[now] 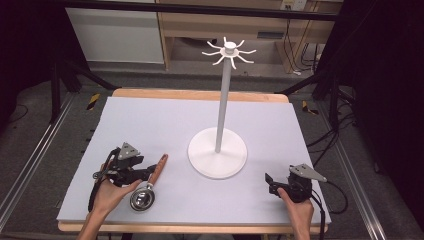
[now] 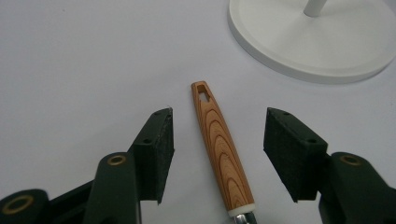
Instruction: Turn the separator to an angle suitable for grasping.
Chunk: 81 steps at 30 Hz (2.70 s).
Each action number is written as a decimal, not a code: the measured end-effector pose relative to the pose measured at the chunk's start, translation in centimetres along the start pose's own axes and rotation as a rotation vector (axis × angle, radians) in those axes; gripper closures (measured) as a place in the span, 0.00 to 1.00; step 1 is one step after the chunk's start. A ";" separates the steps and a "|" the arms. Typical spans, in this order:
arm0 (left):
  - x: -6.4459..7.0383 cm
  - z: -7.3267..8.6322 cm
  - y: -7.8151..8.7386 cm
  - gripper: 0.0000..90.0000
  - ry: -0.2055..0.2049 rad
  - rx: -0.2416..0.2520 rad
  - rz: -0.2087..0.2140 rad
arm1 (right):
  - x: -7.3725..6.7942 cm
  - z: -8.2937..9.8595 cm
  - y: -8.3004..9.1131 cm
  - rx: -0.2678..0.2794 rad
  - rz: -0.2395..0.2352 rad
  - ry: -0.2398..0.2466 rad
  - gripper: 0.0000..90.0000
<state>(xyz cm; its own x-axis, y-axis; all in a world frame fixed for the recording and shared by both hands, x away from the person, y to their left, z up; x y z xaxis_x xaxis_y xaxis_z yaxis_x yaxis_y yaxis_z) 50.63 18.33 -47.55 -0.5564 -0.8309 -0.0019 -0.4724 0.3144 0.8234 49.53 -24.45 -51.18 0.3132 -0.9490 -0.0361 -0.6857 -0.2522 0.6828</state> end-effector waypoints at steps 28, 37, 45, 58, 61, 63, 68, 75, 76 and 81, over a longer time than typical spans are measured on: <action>0.9 0.9 -4.7 0.56 -0.039 -0.214 -0.016 | -0.3 0.2 -0.4 -0.026 -0.020 0.008 0.06; 0.7 1.7 -5.5 0.61 -0.020 -0.264 -0.008 | -0.4 0.3 -0.5 -0.036 -0.025 0.008 0.06; 0.9 1.8 -6.0 0.65 -0.012 -0.285 0.009 | -0.4 0.3 -0.5 -0.039 -0.025 0.010 0.06; 0.9 1.7 -6.0 0.71 -0.007 -0.317 -0.014 | -0.4 0.3 -0.6 -0.040 -0.028 0.010 0.06; 0.9 1.8 -5.9 0.75 -0.007 -0.314 -0.018 | -0.4 0.3 -0.5 -0.041 -0.027 0.007 0.06; 0.9 1.8 -5.9 0.75 -0.011 -0.314 -0.020 | -0.4 0.3 -0.6 -0.043 -0.027 0.006 0.06; 1.1 2.0 -5.7 0.75 -0.019 -0.304 -0.008 | -0.4 0.3 -0.5 -0.042 -0.025 0.008 0.06; 1.6 2.8 -5.0 0.76 -0.050 -0.284 0.032 | -0.5 0.4 -0.6 -0.046 -0.033 0.006 0.06; 1.6 2.8 -5.0 0.76 -0.050 -0.284 0.032 | -0.5 0.4 -0.6 -0.047 -0.034 0.006 0.06; 1.5 2.8 -5.2 0.73 -0.085 -0.303 0.003 | -0.5 0.4 -0.6 -0.049 -0.033 0.006 0.06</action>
<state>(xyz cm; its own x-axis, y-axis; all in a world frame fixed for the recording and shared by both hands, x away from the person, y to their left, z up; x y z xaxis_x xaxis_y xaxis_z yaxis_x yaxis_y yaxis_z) 50.36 16.73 -53.39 -0.6183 -0.7851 -0.0364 -0.2531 0.1550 0.9549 49.54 -23.93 -51.85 0.3390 -0.9392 -0.0548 -0.6423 -0.2737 0.7159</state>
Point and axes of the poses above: each handheld gripper's, and its own axes: y roughly backward along the jaws, z roughly out of its underside, x roughly to its right, the point moved 9 cm from there along -y, roughly forward along the jaws, and after that the axes turned 13 degrees about -x, right-handed, at the moved point
